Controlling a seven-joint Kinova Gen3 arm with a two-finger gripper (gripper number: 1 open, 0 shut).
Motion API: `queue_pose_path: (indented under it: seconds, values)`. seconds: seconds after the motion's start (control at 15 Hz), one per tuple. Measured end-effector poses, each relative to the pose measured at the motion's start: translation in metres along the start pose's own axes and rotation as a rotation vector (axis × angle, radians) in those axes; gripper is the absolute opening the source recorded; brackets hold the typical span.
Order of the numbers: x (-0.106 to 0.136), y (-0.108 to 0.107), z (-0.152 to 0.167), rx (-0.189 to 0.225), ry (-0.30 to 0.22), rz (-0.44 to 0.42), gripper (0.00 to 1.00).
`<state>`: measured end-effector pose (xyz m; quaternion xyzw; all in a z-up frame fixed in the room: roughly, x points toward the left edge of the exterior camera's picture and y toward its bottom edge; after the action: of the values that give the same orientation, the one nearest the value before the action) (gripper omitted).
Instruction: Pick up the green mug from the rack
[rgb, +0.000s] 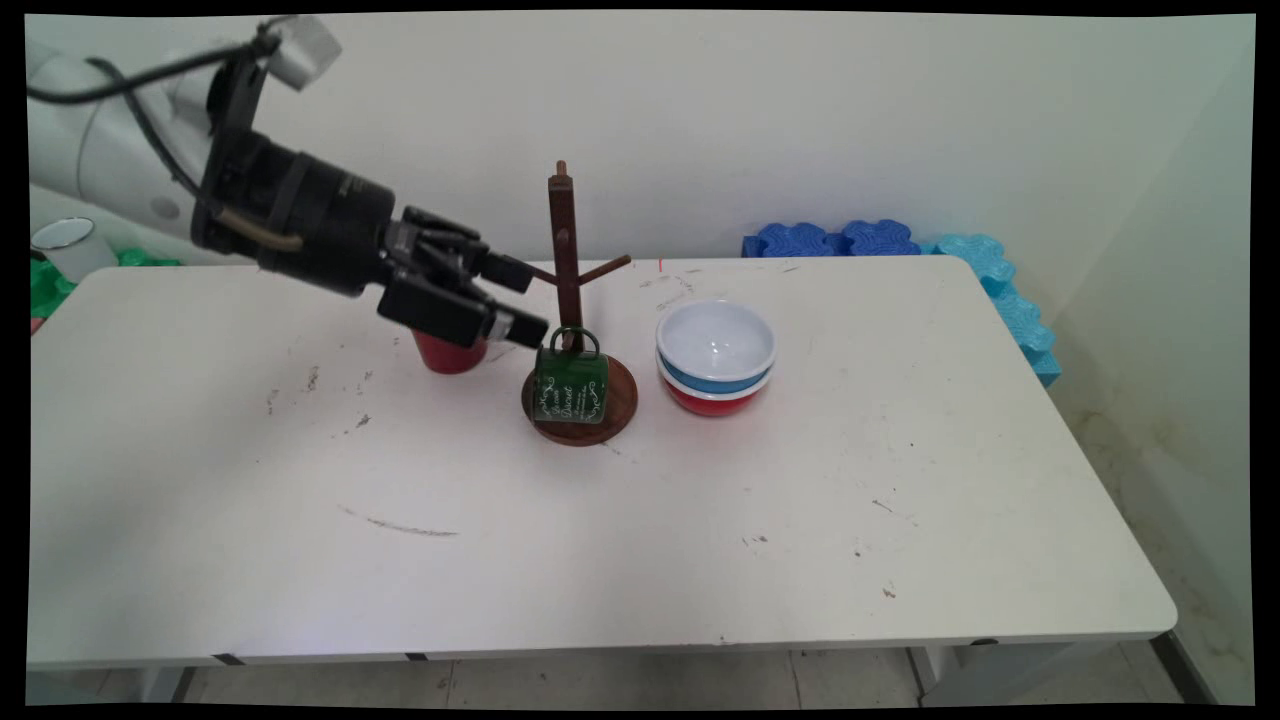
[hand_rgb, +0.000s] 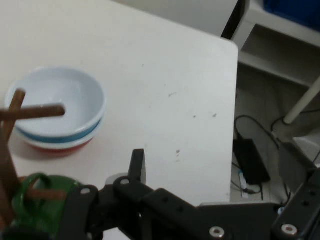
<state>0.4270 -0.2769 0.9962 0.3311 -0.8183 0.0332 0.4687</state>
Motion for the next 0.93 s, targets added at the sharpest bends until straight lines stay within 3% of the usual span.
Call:
queue_pose_path:
  seconds: [0.93]
  values:
    - [-0.066, -0.041, 0.005, 0.088, -0.098, -0.043, 1.00]
